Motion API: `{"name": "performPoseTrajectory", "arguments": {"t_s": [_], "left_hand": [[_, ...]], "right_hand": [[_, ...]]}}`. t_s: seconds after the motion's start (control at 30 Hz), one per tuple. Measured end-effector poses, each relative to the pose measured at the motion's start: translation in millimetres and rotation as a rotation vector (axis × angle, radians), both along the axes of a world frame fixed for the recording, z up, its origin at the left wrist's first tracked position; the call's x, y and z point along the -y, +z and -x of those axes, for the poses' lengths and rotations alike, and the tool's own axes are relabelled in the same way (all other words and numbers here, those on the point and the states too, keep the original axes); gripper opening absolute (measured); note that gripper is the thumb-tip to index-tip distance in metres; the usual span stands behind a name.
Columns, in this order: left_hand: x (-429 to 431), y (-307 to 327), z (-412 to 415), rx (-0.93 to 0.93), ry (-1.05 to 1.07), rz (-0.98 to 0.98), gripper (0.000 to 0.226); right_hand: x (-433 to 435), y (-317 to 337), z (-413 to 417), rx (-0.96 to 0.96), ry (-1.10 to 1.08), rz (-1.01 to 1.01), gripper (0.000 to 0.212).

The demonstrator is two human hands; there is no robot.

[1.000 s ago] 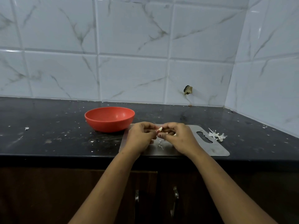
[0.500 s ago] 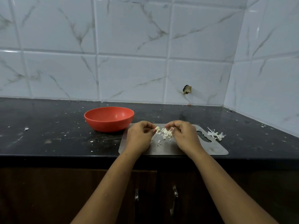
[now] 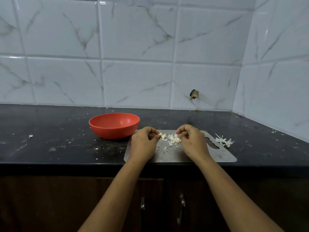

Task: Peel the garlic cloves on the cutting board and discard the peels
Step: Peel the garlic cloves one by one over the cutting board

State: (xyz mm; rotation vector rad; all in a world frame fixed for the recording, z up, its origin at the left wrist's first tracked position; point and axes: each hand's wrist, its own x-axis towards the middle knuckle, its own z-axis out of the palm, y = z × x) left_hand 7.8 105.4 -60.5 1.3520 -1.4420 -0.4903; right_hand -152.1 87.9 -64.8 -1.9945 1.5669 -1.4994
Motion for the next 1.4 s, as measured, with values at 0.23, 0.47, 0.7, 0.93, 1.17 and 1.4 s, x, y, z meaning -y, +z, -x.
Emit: {"name": "performPoseTrajectory", "arguments": {"t_s": [0.23,0.47,0.7,0.93,1.17,1.4], "left_hand": [[-0.1,0.7,0.2,0.054,0.026,0.013,0.008],[2.0,-1.4,-0.6,0.130,0.064,0.018,0.010],[1.2,-1.2,-1.4,0.093,0.054,-0.045,0.008],[0.5,-0.7,-1.8,0.113,0.070,-0.028,0.007],[1.1,0.6,-1.7,0.096,0.072,-0.012,0.010],[-3.5,4.8,-5.2,-0.007,0.056,0.001,0.006]], "right_hand": [[-0.7,0.4,-4.2,-0.100,0.085,-0.002,0.014],[-1.2,1.5,-5.6,-0.150,0.092,-0.053,0.023],[-2.2,2.3,-6.8,-0.203,0.130,-0.059,0.037],[-3.2,2.7,-4.7,-0.055,0.161,-0.013,0.016],[-3.6,2.0,-2.7,0.019,0.136,0.044,0.036],[-4.3,1.7,-3.6,-0.032,0.177,-0.006,0.031]]}}
